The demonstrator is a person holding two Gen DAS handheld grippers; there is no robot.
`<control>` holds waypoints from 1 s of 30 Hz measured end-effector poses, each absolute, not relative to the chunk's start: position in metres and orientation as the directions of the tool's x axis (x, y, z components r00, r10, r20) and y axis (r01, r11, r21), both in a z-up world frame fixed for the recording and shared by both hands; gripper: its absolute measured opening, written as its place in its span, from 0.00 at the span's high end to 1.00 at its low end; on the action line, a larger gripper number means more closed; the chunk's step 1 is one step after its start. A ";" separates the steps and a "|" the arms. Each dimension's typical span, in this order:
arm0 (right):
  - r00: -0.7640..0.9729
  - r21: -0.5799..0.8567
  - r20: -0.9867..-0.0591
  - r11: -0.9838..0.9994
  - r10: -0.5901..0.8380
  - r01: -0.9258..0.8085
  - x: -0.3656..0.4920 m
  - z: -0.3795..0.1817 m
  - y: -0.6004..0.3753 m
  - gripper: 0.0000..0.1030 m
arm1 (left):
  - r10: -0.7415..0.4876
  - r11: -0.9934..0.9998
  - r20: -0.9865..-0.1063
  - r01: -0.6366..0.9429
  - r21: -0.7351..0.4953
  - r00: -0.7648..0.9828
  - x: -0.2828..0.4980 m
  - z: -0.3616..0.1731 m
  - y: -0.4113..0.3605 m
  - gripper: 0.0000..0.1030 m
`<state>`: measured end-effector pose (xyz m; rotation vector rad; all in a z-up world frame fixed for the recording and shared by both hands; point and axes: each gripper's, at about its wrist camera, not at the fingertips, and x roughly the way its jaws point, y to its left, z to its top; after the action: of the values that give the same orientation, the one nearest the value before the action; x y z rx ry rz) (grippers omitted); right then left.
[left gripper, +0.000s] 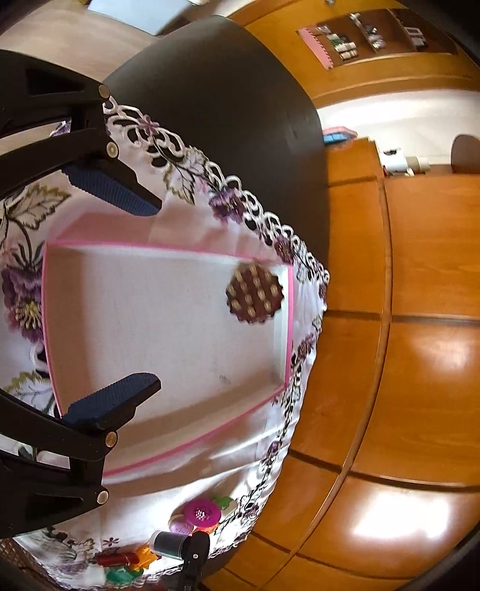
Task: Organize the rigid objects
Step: 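Carry the black-lidded jar into the tray and release it with the right gripper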
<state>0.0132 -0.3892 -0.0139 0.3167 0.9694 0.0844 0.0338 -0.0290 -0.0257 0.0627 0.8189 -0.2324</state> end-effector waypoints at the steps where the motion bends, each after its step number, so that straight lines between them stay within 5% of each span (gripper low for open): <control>1: 0.566 0.303 -0.795 0.951 0.218 0.058 0.015 -0.012 -0.384 0.47 | -0.178 0.975 -0.733 0.220 -0.040 0.657 0.034 -0.028 -0.024 0.15; 13: 0.452 0.211 -0.847 0.958 0.278 -0.194 0.083 -0.005 -0.218 0.47 | -0.121 0.993 -0.719 0.095 -0.077 0.685 0.038 -0.029 0.031 0.15; 30: 0.388 0.134 -0.899 0.971 0.202 -0.196 0.148 -0.063 -0.120 0.42 | -0.057 0.995 -0.735 -0.023 -0.098 0.675 0.046 -0.041 0.074 0.15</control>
<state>0.1479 -0.1196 -0.0634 0.0064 1.1448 0.2532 0.0455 0.0736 -0.0409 -0.1021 0.8296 -0.0189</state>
